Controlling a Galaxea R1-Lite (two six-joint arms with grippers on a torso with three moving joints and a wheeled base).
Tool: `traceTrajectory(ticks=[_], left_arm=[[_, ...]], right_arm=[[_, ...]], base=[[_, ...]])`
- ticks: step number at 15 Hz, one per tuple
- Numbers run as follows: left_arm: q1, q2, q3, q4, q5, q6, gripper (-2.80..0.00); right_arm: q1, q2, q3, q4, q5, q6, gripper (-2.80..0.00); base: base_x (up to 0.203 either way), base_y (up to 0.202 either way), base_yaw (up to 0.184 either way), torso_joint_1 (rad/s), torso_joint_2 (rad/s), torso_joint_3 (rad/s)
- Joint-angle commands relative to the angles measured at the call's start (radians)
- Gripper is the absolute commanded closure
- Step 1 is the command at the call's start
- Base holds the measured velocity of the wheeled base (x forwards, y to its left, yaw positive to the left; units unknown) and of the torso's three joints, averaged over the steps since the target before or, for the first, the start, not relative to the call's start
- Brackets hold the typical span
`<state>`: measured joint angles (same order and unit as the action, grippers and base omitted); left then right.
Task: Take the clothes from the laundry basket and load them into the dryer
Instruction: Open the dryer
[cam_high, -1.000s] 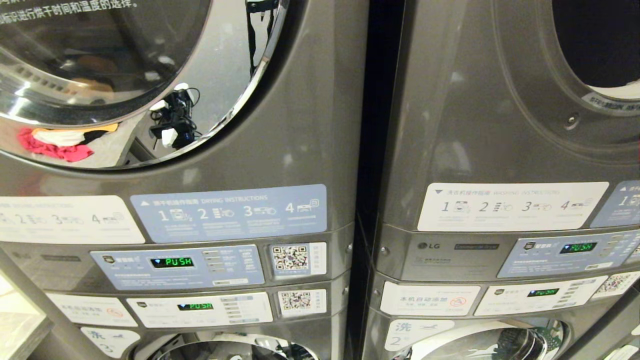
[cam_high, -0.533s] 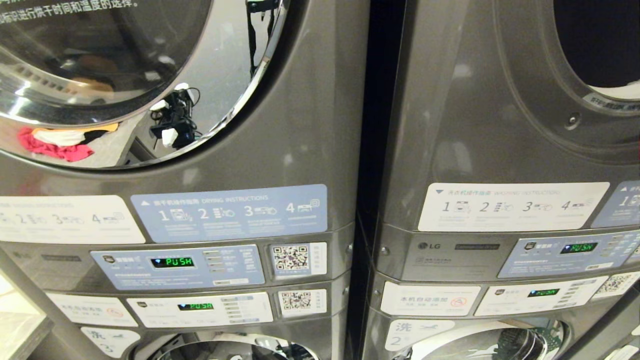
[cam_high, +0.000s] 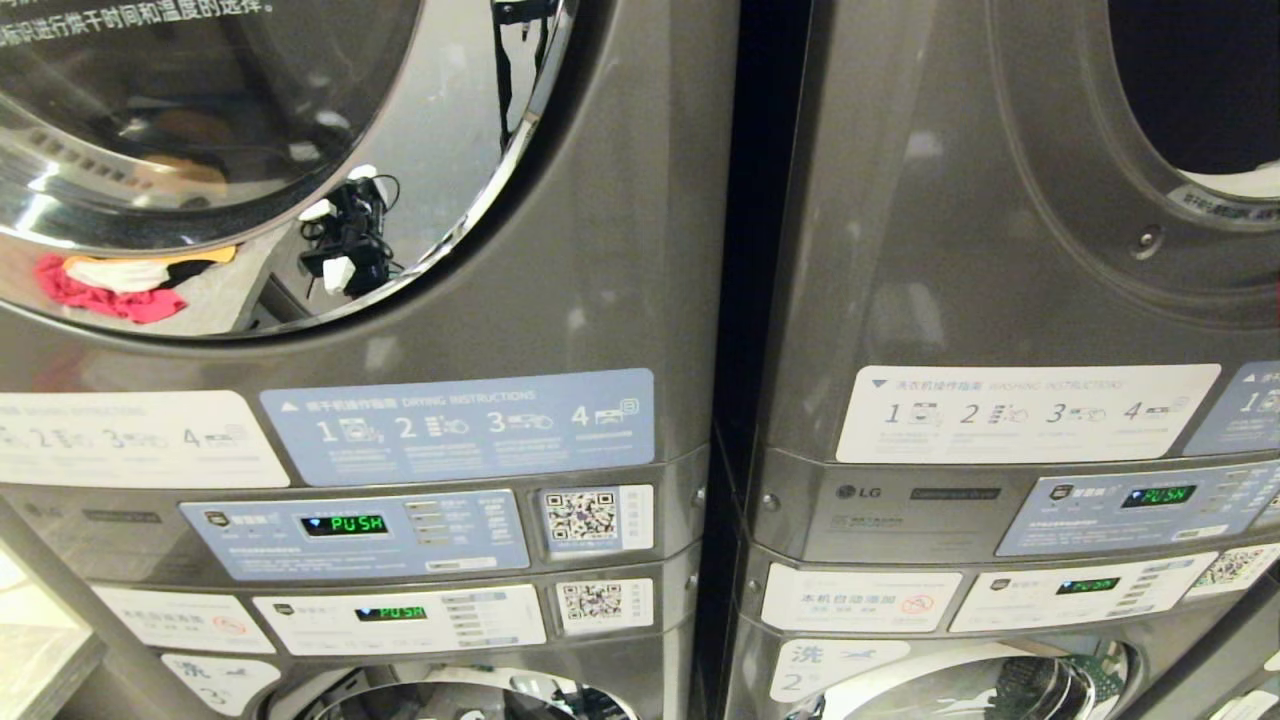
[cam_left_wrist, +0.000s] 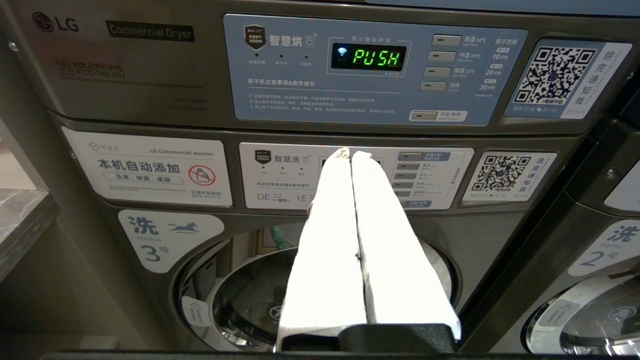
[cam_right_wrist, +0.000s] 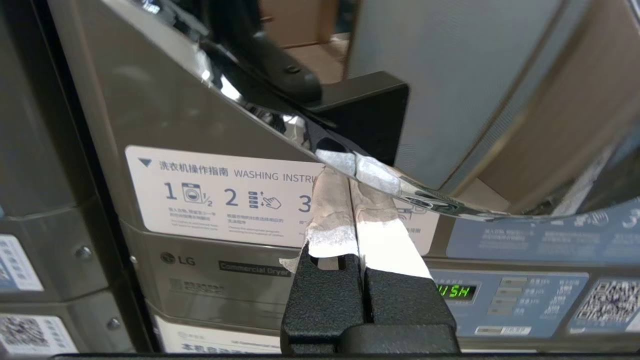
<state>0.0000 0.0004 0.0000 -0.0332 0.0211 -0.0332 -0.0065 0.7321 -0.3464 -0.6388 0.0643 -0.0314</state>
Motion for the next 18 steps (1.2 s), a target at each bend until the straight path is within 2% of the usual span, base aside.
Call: traceTrajectory(ticks=[1,3,6,11,15,17,18], left_arm=[[0.0,0.0,0.014,-0.001,0.0,-0.001,0.0],[0.0,0.0,0.014,-0.001,0.002,-0.002,0.0],[0.0,0.0,0.014,-0.001,0.003,-0.004,0.0],[0.0,0.0,0.014,-0.001,0.003,-0.004,0.0],[0.0,0.0,0.014,-0.001,0.003,-0.004,0.0],[0.0,0.0,0.014,-0.001,0.002,-0.002,0.0],[0.0,0.0,0.014,-0.001,0.002,-0.001,0.0]], right_arm=[[-0.003,-0.065,-0.001,-0.012,-0.016,0.016,0.0],[-0.004,-0.111,0.006,-0.011,-0.075,0.028,0.0],[-0.004,-0.186,0.039,-0.005,-0.103,0.044,0.0],[-0.003,-0.389,0.127,0.002,-0.337,0.071,0.0],[-0.001,-0.584,0.126,0.069,-0.528,0.07,0.0],[0.001,-0.691,0.102,0.12,-0.569,0.045,0.0],[0.001,-0.726,0.063,0.2,-0.585,0.022,0.0]], base=[[0.0,0.0,0.0,0.0,0.0,0.0],[0.0,0.0,0.0,0.0,0.0,0.0],[0.0,0.0,0.0,0.0,0.0,0.0],[0.0,0.0,0.0,0.0,0.0,0.0],[0.0,0.0,0.0,0.0,0.0,0.0],[0.0,0.0,0.0,0.0,0.0,0.0],[0.0,0.0,0.0,0.0,0.0,0.0]])
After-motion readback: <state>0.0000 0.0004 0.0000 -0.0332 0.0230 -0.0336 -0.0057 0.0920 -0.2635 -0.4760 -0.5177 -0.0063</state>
